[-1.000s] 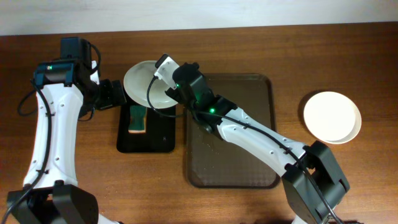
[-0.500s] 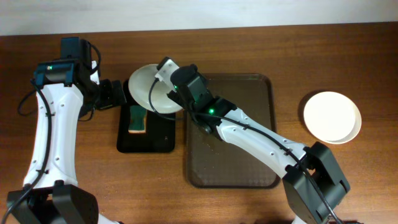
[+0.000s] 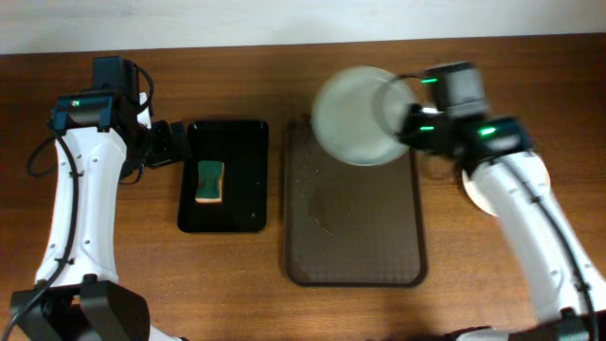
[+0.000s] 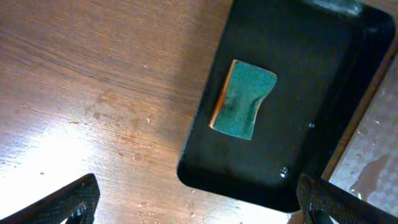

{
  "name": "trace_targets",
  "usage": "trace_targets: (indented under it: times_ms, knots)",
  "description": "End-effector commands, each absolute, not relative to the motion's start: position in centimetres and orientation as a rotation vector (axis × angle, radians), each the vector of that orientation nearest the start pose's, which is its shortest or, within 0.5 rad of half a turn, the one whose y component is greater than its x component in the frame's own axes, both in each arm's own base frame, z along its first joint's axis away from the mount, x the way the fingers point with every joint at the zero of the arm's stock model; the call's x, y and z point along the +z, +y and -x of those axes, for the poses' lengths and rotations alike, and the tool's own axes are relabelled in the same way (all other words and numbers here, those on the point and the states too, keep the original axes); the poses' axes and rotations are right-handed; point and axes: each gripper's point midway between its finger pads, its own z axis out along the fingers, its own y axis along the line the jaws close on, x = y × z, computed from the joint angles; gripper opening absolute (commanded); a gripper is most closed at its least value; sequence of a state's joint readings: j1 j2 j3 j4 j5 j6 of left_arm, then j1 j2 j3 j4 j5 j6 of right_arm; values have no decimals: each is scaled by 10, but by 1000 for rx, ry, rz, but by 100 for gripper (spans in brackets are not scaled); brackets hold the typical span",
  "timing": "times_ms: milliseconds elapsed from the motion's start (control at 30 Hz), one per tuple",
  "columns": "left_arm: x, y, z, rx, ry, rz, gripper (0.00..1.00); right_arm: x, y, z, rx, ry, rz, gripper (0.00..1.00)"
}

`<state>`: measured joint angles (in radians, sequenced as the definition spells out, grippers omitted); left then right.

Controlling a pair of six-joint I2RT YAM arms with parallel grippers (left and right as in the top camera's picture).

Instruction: Clean dirty plates on tray and stack at the side

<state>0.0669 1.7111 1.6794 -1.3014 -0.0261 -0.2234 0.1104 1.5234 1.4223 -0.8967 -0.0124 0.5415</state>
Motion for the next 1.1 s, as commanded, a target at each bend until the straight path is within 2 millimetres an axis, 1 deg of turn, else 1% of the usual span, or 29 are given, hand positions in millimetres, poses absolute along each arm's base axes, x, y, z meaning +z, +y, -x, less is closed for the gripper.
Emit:
trace_targets:
  times_ms: [0,67,100,167,300,400,433,567,600,633,667,700,767,800,833,900,933,967,1000,1033,1067]
  knots:
    - [188,31,-360,24,2875,409,100,184,-30,-368,293,2576,-874,4]
    - [188,31,-360,24,2875,409,100,164,-72,-353,242,2580,-1015,4]
    - [188,31,-360,25,2875,409,100,156,-87,-347,228,2574,-1077,4]
    - [188,31,-360,24,2875,409,100,132,-126,-327,199,2535,-1253,4]
    - [188,31,-360,24,2875,409,100,97,-177,-301,178,2425,-1481,4]
    - [188,31,-360,24,2875,409,100,86,-199,-296,164,2359,-1535,4]
    - [188,31,-360,24,2875,409,100,85,-203,-293,161,2348,-1552,4]
    - [188,31,-360,24,2875,409,100,83,-208,-288,127,2345,-1574,4]
    - [188,31,-360,24,2875,409,100,82,-208,-288,128,2343,-1575,11]
    - [188,31,-360,24,2875,408,100,82,-208,-288,130,2338,-1583,26]
    - [188,31,-360,24,2875,409,100,83,-207,-288,137,2338,-1581,46]
    - [188,31,-360,24,2875,409,100,85,-204,-292,178,2336,-1569,57]
    - [188,31,-360,24,2875,409,100,96,-190,-303,319,2334,-1507,59]
    - [188,31,-360,24,2875,409,100,107,-180,-313,404,2330,-1423,59]
    - [188,31,-360,25,2876,408,100,120,-171,-319,452,2328,-1339,59]
    - [188,31,-360,24,2875,409,100,149,-148,-329,500,2333,-1137,59]
    - [188,31,-360,24,2875,409,100,159,-137,-332,513,2339,-1053,59]
    - [188,31,-360,24,2875,409,100,177,-114,-335,518,2355,-901,59]
    - [188,31,-360,24,2875,409,100,185,-100,-336,515,2368,-815,59]
    - [188,31,-360,24,2875,409,100,194,-81,-336,516,2384,-710,59]
    - [188,31,-360,24,2875,409,100,203,-56,-337,522,2405,-568,59]
